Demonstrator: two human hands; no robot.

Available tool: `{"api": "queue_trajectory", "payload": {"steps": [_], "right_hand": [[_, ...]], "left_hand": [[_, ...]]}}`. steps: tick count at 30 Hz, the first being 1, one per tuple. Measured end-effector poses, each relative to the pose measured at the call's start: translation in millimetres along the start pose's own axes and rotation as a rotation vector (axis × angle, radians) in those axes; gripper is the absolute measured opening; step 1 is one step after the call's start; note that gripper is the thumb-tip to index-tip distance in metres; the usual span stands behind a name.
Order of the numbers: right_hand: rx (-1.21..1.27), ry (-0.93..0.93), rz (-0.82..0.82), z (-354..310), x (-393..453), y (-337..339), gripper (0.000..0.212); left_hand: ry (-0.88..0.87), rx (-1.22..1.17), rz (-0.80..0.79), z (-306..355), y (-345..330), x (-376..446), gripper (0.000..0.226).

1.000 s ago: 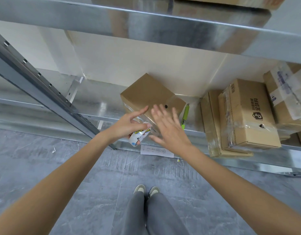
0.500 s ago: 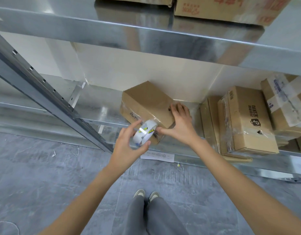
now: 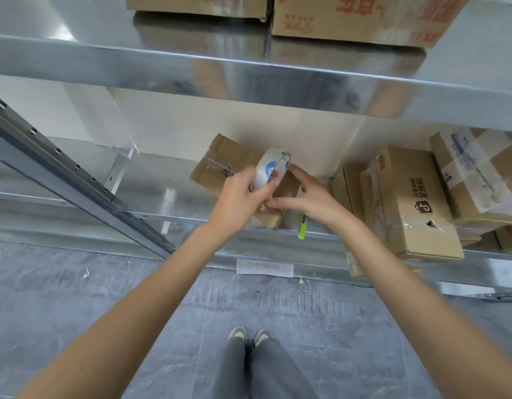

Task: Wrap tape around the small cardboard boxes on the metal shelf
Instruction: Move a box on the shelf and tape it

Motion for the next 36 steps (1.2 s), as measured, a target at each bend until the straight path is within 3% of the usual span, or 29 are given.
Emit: {"api": "queue_trajectory", "payload": {"steps": [6, 13, 19, 22, 31, 36], "right_hand": [[-0.259, 0.043, 0.119, 16.0, 3.0, -20.9, 0.119], [-0.281, 0.019, 0.123, 20.6, 12.7, -15.0, 0.124], [-0.263, -0.034, 0.126, 25.8, 13.2, -15.3, 0.135], [-0.286, -0.024, 0.1, 23.8, 14.7, -16.4, 0.137], [-0.288, -0.09, 0.01, 25.6, 17.7, -5.3, 0.146], [-0.3, -0.14, -0.003, 27.7, 22.8, -1.1, 0.151]], "left_hand": [[-0.004, 0.001, -0.022, 3.8, -5.8, 8.8, 0.025], [0.034, 0.074, 0.019, 13.3, -0.3, 5.7, 0.027], [0.06, 0.32, 0.015, 14.3, 17.2, -17.1, 0.025], [0.074, 0.397, -0.024, 18.2, 24.3, -19.0, 0.018], [0.145, 0.585, -0.145, 26.4, 18.9, -14.8, 0.024], [0.208, 0.63, -0.271, 11.9, 17.4, -25.8, 0.04]]}}
Point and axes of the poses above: each hand's wrist, its own x-axis towards the middle knuckle, its own y-axis out of the back of the hand, z = x × y, the point moved 3 cm from there along x, towards the middle knuckle, and after that the axes turned 3 degrees about z, right-handed, at the moved point
